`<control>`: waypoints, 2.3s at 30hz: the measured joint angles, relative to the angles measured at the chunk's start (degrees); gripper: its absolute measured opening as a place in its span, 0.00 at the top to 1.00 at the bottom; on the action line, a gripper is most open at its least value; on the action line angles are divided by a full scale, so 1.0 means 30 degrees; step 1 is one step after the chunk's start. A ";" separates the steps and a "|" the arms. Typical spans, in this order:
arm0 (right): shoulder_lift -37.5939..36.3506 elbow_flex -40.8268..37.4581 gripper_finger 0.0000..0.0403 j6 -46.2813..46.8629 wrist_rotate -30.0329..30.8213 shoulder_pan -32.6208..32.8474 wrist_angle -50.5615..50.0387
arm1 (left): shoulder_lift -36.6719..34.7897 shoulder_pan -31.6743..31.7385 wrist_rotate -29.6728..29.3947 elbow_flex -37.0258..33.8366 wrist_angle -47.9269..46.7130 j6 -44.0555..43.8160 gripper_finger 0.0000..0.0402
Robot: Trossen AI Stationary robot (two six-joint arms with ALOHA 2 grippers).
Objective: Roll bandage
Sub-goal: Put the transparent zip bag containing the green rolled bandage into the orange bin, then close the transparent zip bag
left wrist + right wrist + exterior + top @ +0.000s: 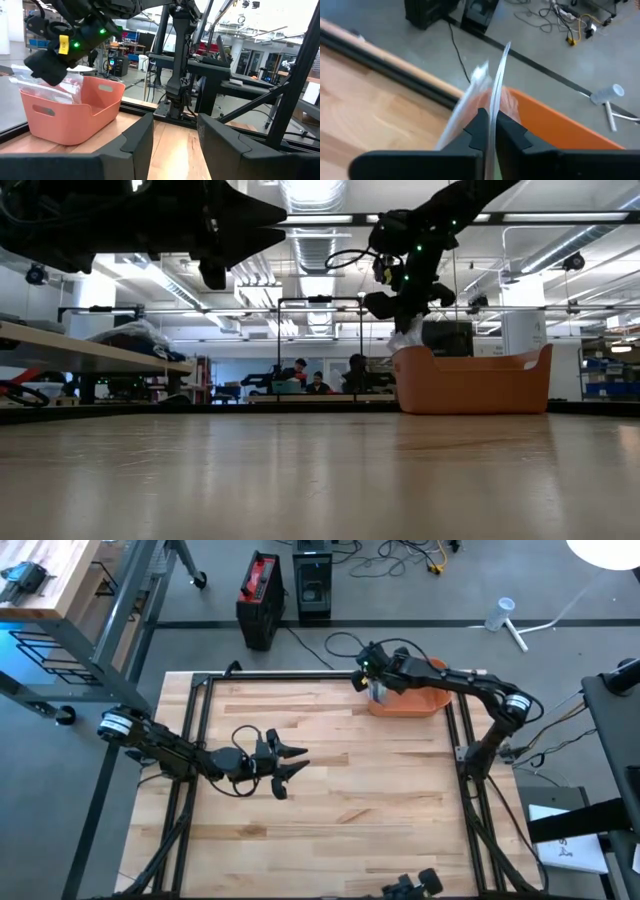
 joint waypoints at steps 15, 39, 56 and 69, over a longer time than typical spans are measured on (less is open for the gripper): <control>-0.2844 0.0006 0.52 -0.2369 -0.2921 0.0079 -0.1001 | 0.0000 0.0000 -0.0004 0.0044 0.0004 -0.0003 0.71; -1.6111 -1.3678 0.59 -0.2051 0.2779 0.8697 0.9108 | 0.0440 0.0087 -0.0004 0.1079 -0.0107 0.0008 0.60; -0.4426 -0.5338 0.47 0.2315 -0.4935 -0.0465 0.2510 | -0.0569 0.0051 0.2348 0.2805 -0.4396 0.1261 0.54; 0.0122 -0.0042 0.53 0.1919 -0.4942 -0.1351 -0.2299 | -0.4516 -0.0158 0.3515 0.2610 -1.0336 0.0754 0.62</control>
